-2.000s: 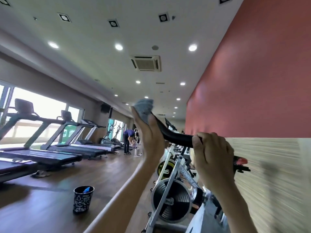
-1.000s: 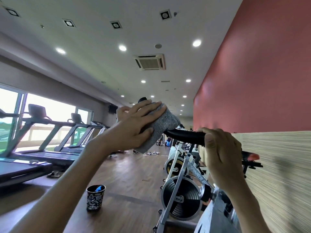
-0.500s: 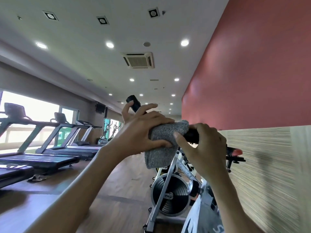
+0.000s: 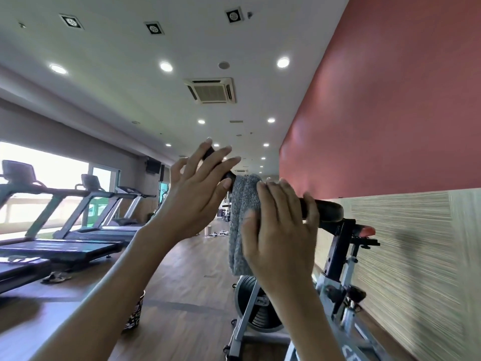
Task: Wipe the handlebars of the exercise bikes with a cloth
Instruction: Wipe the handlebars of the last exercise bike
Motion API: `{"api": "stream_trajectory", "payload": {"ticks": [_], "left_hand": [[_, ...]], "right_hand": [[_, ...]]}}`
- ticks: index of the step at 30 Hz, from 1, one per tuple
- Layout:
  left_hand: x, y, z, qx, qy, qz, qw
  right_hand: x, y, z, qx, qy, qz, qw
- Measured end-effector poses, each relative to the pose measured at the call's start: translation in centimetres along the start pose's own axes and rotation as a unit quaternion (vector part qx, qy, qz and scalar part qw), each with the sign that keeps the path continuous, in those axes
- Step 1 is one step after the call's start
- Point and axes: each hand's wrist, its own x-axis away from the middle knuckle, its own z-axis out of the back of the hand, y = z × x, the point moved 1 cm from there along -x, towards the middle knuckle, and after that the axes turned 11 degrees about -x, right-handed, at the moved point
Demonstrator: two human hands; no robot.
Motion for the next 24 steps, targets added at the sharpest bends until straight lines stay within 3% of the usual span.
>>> {"api": "stream_trajectory", "payload": {"ticks": [2,7,13,18,20,24], "left_hand": [[0.1,0.1,-0.2,0.014,0.004,0.006,1.000],[0.2,0.8,-0.4,0.041,0.011,0.027,0.999],[0.3,0.6,-0.8,0.046,-0.001,0.002,0.999],[0.4,1.3,-0.9,0.045,0.004,0.021,0.999],[0.3,1.7,-0.7,0.053,0.008,0.033,0.998],[0.3,2.2,-0.3,0.057,0.001,0.033,0.998]], "right_hand": [[0.2,0.0,-1.0,0.033,-0.005,-0.014,0.999],[0.8,4.7,-1.7,0.080,0.053,0.046,0.994],[0.5,6.3,-1.1,0.015,0.189,-0.089,0.978],[0.4,4.7,-4.2,0.080,0.164,0.084,0.980],[0.8,7.3,-3.8,0.083,0.202,0.114,0.969],[0.2,8.5,-3.3,-0.067,0.334,-0.062,0.938]]}}
